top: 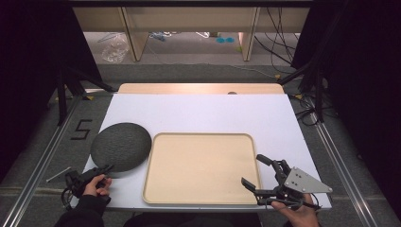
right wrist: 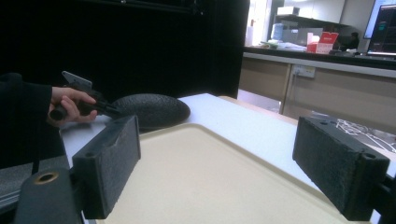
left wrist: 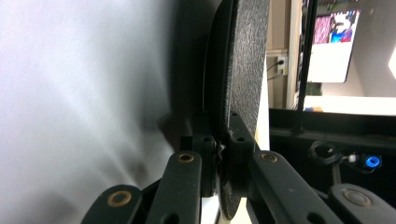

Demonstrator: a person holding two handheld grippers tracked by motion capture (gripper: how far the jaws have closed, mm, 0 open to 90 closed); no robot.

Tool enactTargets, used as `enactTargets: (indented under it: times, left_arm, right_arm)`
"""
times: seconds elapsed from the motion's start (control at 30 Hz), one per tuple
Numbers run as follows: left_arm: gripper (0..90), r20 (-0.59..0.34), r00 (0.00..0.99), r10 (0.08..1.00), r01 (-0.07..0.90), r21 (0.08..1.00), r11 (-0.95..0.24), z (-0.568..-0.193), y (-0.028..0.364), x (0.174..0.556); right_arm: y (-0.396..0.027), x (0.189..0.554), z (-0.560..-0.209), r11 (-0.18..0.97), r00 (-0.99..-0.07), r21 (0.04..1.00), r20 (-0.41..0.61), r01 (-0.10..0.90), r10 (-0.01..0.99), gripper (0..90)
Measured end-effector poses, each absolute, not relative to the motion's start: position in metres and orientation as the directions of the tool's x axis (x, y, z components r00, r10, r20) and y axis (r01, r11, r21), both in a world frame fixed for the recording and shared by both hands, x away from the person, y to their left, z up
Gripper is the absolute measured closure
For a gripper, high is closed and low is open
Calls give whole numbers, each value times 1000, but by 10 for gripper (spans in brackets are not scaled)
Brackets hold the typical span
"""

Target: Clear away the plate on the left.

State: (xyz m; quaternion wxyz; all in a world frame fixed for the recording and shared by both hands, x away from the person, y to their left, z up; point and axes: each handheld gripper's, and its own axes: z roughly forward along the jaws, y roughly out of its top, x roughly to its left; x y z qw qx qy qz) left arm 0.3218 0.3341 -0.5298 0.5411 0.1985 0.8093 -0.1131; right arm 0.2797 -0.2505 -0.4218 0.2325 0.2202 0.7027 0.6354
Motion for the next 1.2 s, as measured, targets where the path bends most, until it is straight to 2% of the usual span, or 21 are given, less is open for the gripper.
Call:
enactTargets:
  times: [0.33, 0.43, 0.63, 1.2]
  left_arm:
    - [860, -921, -341, 186, 432, 22, 902, -528, 331, 323]
    - [860, -928, -325, 183, 426, 29, 904, -527, 331, 324]
    - [859, -957, -263, 119, 394, 6, 919, -522, 332, 322]
    - [853, -973, -183, 139, 528, 22, 849, -509, 310, 323]
  right_arm:
    - [-250, 280, -422, 73, -797, 997, -43, 2, 602, 161]
    - [-250, 279, -422, 79, -793, 997, -43, 6, 608, 161]
    - [-250, 280, -422, 71, -797, 997, -40, 4, 602, 161]
    - [-251, 279, -422, 87, -795, 996, -43, 12, 605, 160]
